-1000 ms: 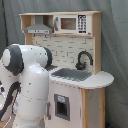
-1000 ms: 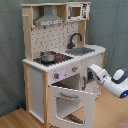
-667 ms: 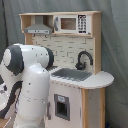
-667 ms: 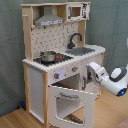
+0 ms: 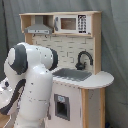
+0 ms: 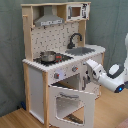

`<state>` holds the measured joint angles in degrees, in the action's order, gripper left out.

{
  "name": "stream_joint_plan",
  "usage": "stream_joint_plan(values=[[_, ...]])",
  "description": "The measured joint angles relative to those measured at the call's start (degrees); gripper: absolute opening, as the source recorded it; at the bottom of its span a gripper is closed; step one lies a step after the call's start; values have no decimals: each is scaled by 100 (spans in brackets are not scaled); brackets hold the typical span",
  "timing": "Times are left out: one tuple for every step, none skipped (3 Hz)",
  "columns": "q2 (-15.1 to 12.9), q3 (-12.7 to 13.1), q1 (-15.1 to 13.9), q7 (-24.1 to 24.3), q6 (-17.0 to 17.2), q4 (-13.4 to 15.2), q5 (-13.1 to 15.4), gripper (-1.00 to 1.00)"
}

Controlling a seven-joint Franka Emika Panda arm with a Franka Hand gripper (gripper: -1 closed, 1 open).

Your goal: Play with the kitchen

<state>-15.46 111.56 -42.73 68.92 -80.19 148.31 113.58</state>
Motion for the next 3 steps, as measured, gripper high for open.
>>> stream_joint_plan(values=[[8,139,4,-593,52,4,0,100],[229,-96,9,-890,-346,11,47,100],[359,-448,8,-764,-760,3,282,100]])
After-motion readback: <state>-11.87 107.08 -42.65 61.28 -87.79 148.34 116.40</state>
